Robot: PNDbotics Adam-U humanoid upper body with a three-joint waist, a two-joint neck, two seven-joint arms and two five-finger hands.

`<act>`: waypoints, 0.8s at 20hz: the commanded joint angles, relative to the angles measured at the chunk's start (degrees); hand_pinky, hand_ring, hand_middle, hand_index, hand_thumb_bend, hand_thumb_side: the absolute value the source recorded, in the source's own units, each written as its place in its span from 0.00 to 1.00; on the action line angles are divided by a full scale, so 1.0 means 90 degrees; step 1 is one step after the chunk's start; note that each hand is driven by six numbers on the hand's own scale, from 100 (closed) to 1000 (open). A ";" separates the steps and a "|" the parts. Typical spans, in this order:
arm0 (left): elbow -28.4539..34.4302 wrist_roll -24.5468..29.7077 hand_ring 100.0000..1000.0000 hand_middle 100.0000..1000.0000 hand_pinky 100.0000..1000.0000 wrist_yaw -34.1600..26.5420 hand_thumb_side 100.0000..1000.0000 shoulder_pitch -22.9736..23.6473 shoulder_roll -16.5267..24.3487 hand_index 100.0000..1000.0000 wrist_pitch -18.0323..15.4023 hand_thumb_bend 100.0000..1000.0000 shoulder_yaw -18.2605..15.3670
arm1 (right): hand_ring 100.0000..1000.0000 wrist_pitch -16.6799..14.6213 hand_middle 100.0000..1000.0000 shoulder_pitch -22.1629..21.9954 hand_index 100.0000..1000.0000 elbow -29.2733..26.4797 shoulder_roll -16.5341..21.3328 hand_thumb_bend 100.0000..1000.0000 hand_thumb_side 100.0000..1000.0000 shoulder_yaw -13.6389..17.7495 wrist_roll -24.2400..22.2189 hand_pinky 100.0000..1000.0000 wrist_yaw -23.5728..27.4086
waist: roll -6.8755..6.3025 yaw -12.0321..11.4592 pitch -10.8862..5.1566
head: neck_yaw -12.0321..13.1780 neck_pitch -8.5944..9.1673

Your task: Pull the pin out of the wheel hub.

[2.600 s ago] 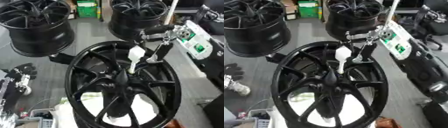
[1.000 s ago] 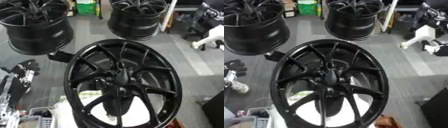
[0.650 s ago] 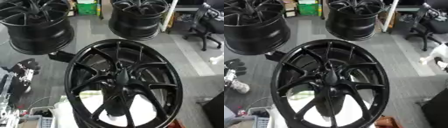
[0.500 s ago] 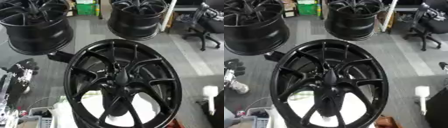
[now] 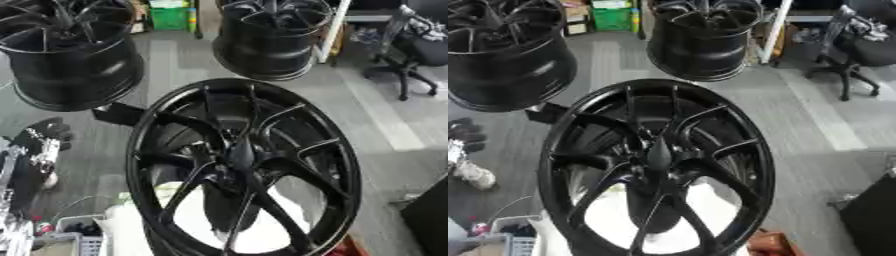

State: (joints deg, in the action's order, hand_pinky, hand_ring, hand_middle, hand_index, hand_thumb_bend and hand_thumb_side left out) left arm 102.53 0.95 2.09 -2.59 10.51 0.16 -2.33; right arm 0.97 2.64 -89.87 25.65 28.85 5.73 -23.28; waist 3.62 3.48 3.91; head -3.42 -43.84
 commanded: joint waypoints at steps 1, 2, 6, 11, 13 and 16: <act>0.0129 -0.0033 0.69 0.64 0.72 -0.0007 0.56 -0.0079 0.0053 0.77 0.0001 0.13 -0.0027 | 0.67 -0.0079 0.68 0.0038 0.83 -0.0494 -0.0030 0.33 0.32 -0.0099 0.0382 0.72 0.0210 | -0.0012 -0.0003 -0.0036 | -0.0030 -0.0031; 0.0129 -0.0043 0.69 0.64 0.72 -0.0010 0.56 -0.0080 0.0049 0.77 0.0004 0.13 -0.0028 | 0.67 -0.0116 0.68 0.0035 0.83 -0.0629 -0.0111 0.31 0.31 -0.0165 0.0492 0.72 0.0290 | -0.0020 -0.0007 -0.0035 | -0.0036 -0.0031; 0.0133 -0.0093 0.69 0.64 0.72 -0.0017 0.55 -0.0085 0.0034 0.77 0.0012 0.13 -0.0028 | 0.65 -0.0222 0.65 -0.0041 0.81 -0.1126 -0.0422 0.26 0.27 -0.0492 0.0919 0.70 0.0670 | -0.0045 -0.0020 -0.0032 | -0.0048 -0.0031; 0.0138 -0.0128 0.69 0.64 0.72 -0.0027 0.55 -0.0091 0.0012 0.77 0.0017 0.13 -0.0010 | 0.63 -0.0376 0.64 -0.0183 0.80 -0.1583 -0.0869 0.22 0.23 -0.1036 0.1396 0.69 0.1244 | -0.0071 -0.0017 -0.0025 | -0.0051 -0.0031; 0.0138 -0.0142 0.69 0.64 0.72 -0.0033 0.55 -0.0093 0.0004 0.77 0.0019 0.13 -0.0004 | 0.62 -0.0425 0.63 -0.0239 0.79 -0.1719 -0.1001 0.21 0.22 -0.1240 0.1411 0.69 0.1496 | -0.0082 -0.0014 -0.0021 | -0.0033 -0.0031; 0.0134 -0.0171 0.69 0.64 0.72 -0.0036 0.54 -0.0097 -0.0010 0.77 0.0026 0.13 0.0005 | 0.61 -0.0481 0.63 -0.0312 0.79 -0.1779 -0.1048 0.19 0.18 -0.1471 0.1268 0.68 0.1873 | -0.0097 -0.0016 -0.0012 | -0.0045 -0.0031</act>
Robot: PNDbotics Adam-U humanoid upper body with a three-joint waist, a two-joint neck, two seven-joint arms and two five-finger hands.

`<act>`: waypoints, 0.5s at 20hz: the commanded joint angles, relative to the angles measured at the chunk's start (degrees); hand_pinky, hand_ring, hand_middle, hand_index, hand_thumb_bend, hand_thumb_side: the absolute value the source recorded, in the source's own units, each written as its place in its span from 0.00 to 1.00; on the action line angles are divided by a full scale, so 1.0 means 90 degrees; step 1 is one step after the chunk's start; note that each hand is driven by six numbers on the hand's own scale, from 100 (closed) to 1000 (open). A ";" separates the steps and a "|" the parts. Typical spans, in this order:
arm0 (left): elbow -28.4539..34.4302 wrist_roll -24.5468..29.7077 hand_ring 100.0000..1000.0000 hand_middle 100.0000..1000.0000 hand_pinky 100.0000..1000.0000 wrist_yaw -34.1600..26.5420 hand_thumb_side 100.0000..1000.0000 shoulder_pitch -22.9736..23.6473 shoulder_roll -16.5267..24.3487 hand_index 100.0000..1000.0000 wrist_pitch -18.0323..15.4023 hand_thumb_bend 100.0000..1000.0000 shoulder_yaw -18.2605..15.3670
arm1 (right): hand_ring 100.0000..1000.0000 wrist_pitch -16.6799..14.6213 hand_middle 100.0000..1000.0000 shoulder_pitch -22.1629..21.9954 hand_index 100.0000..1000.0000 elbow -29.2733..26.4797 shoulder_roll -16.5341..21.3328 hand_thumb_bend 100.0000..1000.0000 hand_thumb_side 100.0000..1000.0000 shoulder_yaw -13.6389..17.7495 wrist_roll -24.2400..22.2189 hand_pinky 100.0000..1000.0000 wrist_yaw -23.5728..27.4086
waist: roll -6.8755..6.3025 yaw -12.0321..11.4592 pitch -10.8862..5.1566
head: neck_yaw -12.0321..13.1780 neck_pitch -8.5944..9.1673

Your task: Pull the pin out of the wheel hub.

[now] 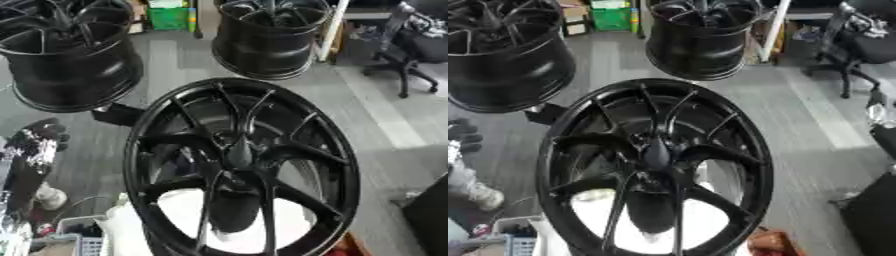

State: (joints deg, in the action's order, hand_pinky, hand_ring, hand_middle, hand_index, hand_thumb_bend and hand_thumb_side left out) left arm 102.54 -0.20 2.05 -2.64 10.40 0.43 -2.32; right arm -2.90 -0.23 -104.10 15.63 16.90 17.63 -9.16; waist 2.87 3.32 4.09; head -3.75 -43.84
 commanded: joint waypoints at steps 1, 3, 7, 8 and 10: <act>0.0133 -0.0058 0.69 0.65 0.72 -0.0031 0.54 -0.0094 -0.0001 0.77 -0.0001 0.13 0.0006 | 0.61 -0.0066 0.62 -0.0012 0.79 -0.0184 0.0071 0.18 0.17 -0.0199 -0.0100 0.68 0.0433 | -0.0017 0.0002 -0.0029 | -0.0013 -0.0031; 0.0130 -0.0084 0.70 0.65 0.72 -0.0030 0.54 -0.0097 -0.0005 0.77 0.0008 0.12 0.0011 | 0.61 -0.0100 0.62 -0.0060 0.79 -0.0138 0.0073 0.17 0.15 -0.0325 -0.0188 0.68 0.0686 | -0.0027 0.0001 -0.0017 | -0.0020 -0.0031; 0.0130 -0.0095 0.70 0.65 0.72 -0.0029 0.54 -0.0118 -0.0015 0.76 0.0018 0.12 0.0034 | 0.60 -0.0174 0.60 -0.0145 0.78 -0.0046 0.0081 0.12 0.08 -0.0536 -0.0446 0.68 0.1188 | -0.0042 -0.0007 -0.0001 | -0.0031 -0.0031; 0.0131 -0.0088 0.69 0.65 0.72 -0.0028 0.54 -0.0123 -0.0015 0.76 0.0017 0.12 0.0041 | 0.60 -0.0199 0.60 -0.0148 0.78 -0.0029 0.0099 0.10 0.05 -0.0572 -0.0526 0.68 0.1371 | -0.0046 -0.0010 0.0001 | -0.0035 -0.0031; 0.0133 -0.0075 0.69 0.64 0.72 -0.0026 0.54 -0.0129 -0.0017 0.76 0.0015 0.12 0.0046 | 0.60 -0.0241 0.60 -0.0145 0.78 0.0001 0.0117 0.09 0.03 -0.0623 -0.0679 0.68 0.1624 | -0.0053 -0.0014 0.0002 | -0.0046 -0.0031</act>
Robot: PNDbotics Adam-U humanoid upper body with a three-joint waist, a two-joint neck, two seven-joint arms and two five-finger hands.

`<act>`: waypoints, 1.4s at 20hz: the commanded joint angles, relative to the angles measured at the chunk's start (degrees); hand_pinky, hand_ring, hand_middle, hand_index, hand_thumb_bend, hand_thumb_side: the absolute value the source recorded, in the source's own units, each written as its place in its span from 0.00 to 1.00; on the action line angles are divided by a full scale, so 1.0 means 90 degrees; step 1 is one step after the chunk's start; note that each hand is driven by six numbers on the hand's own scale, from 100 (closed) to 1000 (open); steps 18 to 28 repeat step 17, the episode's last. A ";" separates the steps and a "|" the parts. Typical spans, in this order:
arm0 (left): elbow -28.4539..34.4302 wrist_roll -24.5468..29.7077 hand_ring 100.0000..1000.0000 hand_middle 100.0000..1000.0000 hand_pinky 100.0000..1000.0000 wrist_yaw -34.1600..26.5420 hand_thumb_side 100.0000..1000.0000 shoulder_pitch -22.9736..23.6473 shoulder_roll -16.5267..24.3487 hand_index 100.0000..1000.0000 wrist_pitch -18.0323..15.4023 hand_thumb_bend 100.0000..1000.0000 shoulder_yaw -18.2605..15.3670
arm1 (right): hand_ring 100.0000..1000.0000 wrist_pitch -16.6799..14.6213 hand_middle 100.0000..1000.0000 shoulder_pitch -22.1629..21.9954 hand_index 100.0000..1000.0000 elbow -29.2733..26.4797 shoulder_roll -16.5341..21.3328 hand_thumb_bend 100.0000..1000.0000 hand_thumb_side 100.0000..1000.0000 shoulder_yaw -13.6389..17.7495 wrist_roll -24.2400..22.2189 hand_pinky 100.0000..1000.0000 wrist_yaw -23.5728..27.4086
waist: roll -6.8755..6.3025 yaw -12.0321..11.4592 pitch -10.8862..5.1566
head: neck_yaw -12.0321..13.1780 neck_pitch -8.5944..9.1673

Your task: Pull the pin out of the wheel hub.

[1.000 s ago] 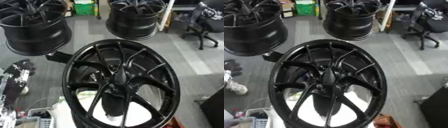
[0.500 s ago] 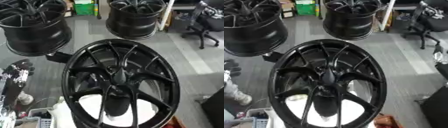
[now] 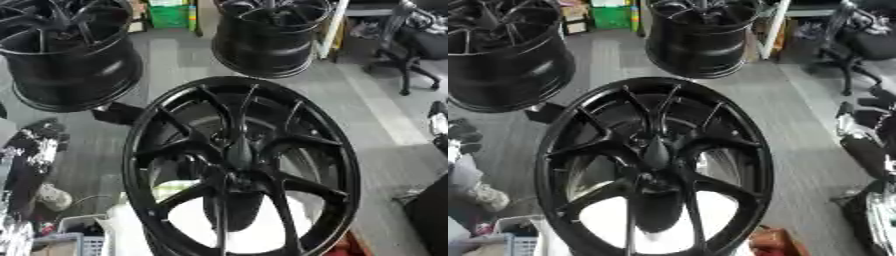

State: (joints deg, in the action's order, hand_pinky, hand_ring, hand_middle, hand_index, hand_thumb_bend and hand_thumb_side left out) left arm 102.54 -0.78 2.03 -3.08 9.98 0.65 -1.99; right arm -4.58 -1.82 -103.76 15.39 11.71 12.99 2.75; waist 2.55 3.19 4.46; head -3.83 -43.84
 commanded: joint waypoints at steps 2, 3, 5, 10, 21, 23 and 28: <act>0.0133 -0.0001 0.69 0.64 0.72 -0.0024 0.54 -0.0086 0.0029 0.76 -0.0012 0.12 0.0012 | 0.60 -0.0070 0.60 0.0031 0.78 -0.0004 0.0153 0.09 0.03 -0.0099 -0.0283 0.68 0.0434 | -0.0020 -0.0003 -0.0038 | -0.0043 -0.0031; 0.0133 0.0001 0.69 0.64 0.72 -0.0024 0.54 -0.0090 0.0028 0.76 -0.0012 0.12 0.0014 | 0.60 -0.0075 0.60 0.0031 0.78 0.0011 0.0158 0.09 0.04 -0.0119 -0.0324 0.68 0.0474 | -0.0020 -0.0005 -0.0038 | -0.0043 -0.0031; 0.0133 0.0008 0.69 0.64 0.72 -0.0025 0.54 -0.0098 0.0026 0.76 -0.0013 0.12 0.0020 | 0.59 -0.0075 0.60 0.0031 0.77 0.0041 0.0163 0.11 0.02 -0.0147 -0.0372 0.68 0.0520 | -0.0019 -0.0009 -0.0038 | -0.0033 -0.0031; 0.0122 0.0017 0.69 0.64 0.72 -0.0017 0.54 -0.0103 0.0025 0.76 -0.0013 0.12 0.0025 | 0.59 -0.0046 0.59 0.0014 0.77 0.0140 0.0169 0.10 0.04 -0.0179 -0.0409 0.68 0.0567 | -0.0019 -0.0012 -0.0042 | 0.0005 -0.0031; 0.0116 0.0031 0.69 0.64 0.72 -0.0016 0.54 -0.0106 0.0023 0.76 -0.0017 0.12 0.0028 | 0.59 0.0027 0.59 0.0005 0.77 0.0328 0.0179 0.09 0.04 -0.0205 -0.0544 0.68 0.0584 | -0.0025 -0.0006 -0.0043 | 0.0013 -0.0031; 0.0116 0.0031 0.69 0.64 0.72 -0.0016 0.54 -0.0106 0.0023 0.76 -0.0017 0.12 0.0028 | 0.59 0.0027 0.59 0.0005 0.77 0.0328 0.0179 0.09 0.04 -0.0205 -0.0544 0.68 0.0584 | -0.0025 -0.0006 -0.0043 | 0.0013 -0.0031; 0.0116 0.0031 0.69 0.64 0.72 -0.0016 0.54 -0.0106 0.0023 0.76 -0.0017 0.12 0.0028 | 0.59 0.0027 0.59 0.0005 0.77 0.0328 0.0179 0.09 0.04 -0.0205 -0.0544 0.68 0.0584 | -0.0025 -0.0006 -0.0043 | 0.0013 -0.0031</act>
